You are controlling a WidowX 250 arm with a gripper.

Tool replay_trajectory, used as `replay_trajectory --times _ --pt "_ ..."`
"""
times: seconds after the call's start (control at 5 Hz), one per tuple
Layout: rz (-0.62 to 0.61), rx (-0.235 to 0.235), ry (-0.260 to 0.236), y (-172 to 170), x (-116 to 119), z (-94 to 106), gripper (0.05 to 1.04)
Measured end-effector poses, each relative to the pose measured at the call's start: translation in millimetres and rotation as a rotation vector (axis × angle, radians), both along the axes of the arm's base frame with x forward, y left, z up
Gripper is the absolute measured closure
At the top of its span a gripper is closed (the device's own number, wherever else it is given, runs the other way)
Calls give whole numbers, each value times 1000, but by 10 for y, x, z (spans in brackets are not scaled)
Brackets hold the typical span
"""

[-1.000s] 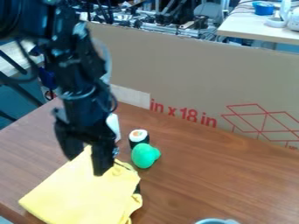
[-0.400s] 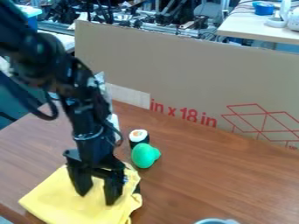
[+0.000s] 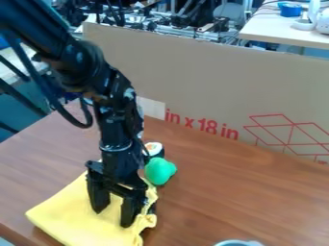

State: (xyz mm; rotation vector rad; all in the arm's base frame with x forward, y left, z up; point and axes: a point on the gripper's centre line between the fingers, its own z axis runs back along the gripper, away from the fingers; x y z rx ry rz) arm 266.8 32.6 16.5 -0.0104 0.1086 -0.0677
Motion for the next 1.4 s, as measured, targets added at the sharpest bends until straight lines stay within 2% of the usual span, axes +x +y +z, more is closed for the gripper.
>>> replay_trajectory --times 0.2,0.4,0.6,1.0,1.2,1.4 --pt "-7 15 6 333 -18 89 83" --pt "120 49 -30 904 -227 202 83" --pt "161 81 -62 1152 -249 287 83" --pt "193 103 -94 1453 -179 364 83" --pt "194 83 -102 1437 -161 382 83" --pt "221 73 -137 1262 -183 753 83"
